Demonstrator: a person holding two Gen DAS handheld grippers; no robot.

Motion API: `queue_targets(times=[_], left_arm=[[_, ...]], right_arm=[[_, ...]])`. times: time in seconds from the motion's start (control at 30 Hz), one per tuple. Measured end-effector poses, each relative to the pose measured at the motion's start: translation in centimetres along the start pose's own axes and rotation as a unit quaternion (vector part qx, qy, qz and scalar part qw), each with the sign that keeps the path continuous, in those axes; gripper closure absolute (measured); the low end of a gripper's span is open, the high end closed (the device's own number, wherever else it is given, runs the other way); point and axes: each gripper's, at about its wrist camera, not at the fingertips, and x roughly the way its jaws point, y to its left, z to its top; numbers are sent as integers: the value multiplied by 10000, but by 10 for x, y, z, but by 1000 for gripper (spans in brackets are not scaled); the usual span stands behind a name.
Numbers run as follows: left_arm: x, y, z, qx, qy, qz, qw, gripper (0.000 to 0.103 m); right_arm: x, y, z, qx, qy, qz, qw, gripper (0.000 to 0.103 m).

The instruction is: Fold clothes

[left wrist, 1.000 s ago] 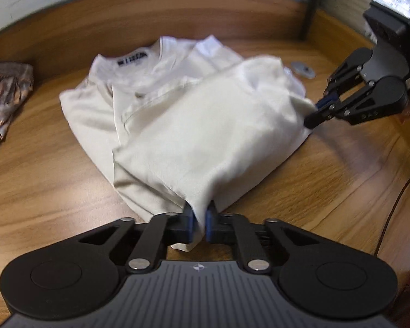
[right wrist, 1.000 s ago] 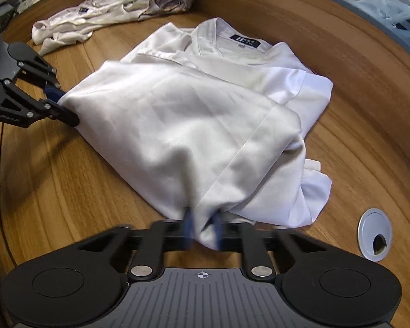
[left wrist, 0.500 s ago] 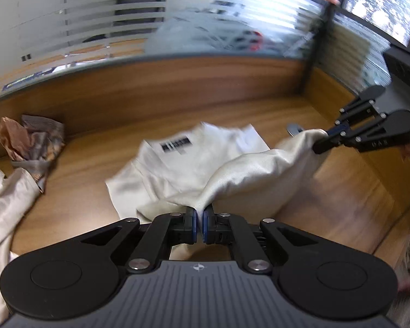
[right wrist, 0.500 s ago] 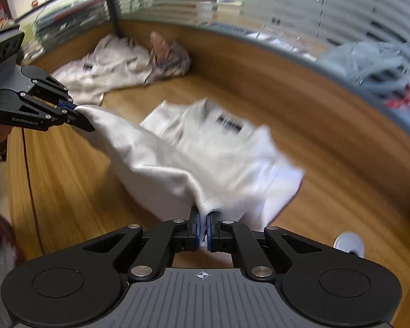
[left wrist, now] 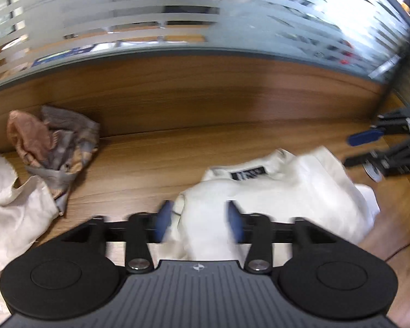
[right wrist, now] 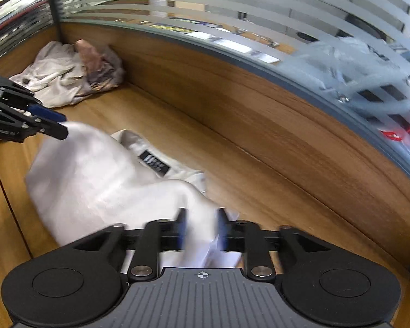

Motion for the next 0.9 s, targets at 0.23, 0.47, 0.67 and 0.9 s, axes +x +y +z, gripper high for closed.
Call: queue_targets(times=[0.23,0.47,0.67,0.9], left_arm=[[18,21,-22,-570,411,66,9975,37],[34,28,-39,-979,549,15,9937,35],[43,31,-42,-1020,568,-25,9932,35],[47,28,-45,-1127,427,-192,9925,51]], right_arm=[[15,-22,-25,800,211,1,9966,31],[36,-30,-41,1539,312,82,9876,25],[50,-29,-44,1633,341,118,9859,25],[58,-23,-43,1655,290,344,9852,37]])
